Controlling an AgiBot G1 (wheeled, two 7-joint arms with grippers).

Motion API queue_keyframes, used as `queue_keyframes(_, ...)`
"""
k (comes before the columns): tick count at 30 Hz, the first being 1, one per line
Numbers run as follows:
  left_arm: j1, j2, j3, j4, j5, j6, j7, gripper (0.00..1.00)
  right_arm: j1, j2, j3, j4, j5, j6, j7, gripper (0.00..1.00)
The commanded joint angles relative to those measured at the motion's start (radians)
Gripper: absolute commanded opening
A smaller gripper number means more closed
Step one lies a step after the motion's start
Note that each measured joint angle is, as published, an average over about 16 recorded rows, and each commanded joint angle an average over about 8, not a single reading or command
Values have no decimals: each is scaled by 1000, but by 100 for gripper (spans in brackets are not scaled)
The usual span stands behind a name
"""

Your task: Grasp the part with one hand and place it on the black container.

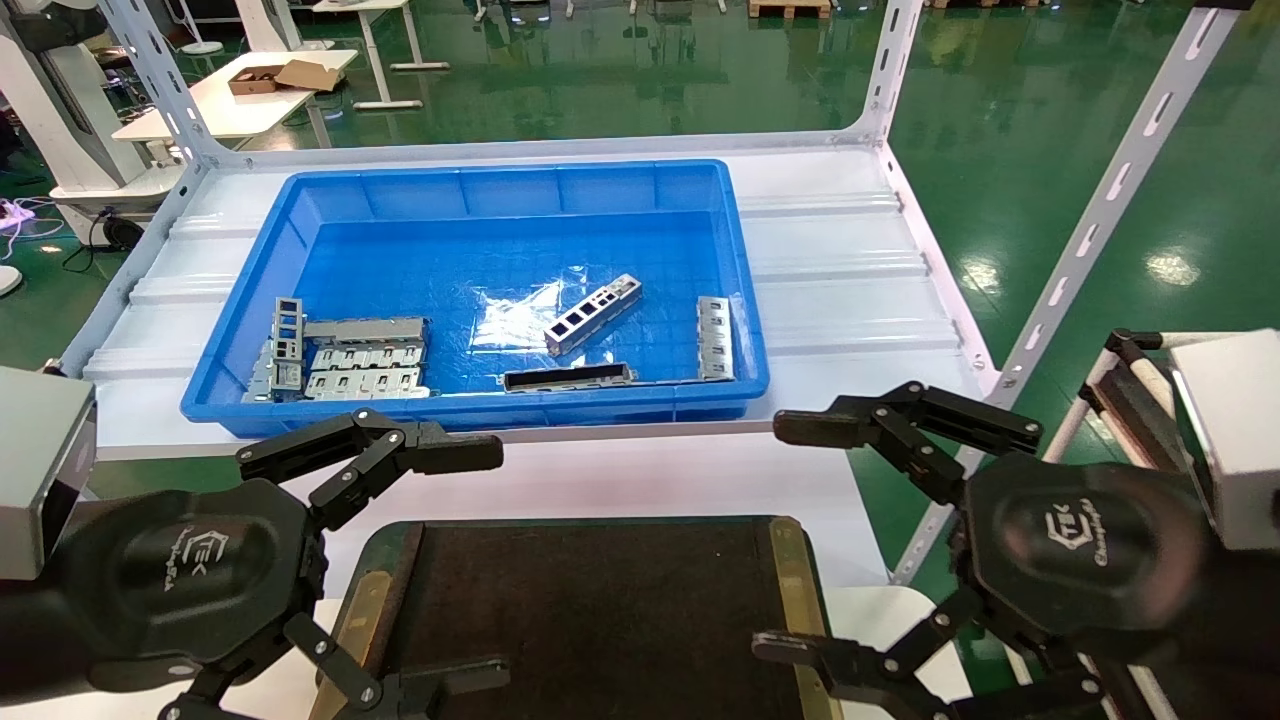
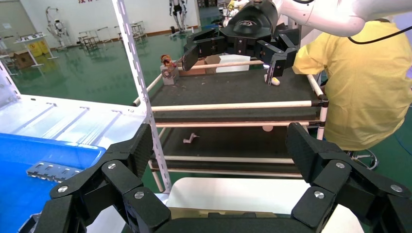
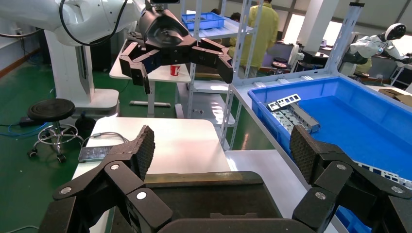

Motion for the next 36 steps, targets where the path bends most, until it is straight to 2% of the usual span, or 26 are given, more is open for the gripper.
queue_keyframes(1, 0, 0, 0, 0, 0, 0, 0, 100, 0, 0, 0, 0, 0, 0, 0, 100)
queue_keyframes(36, -2, 2, 2, 3, 0, -1, 1, 100, 0, 0, 0, 0, 0, 0, 0, 100)
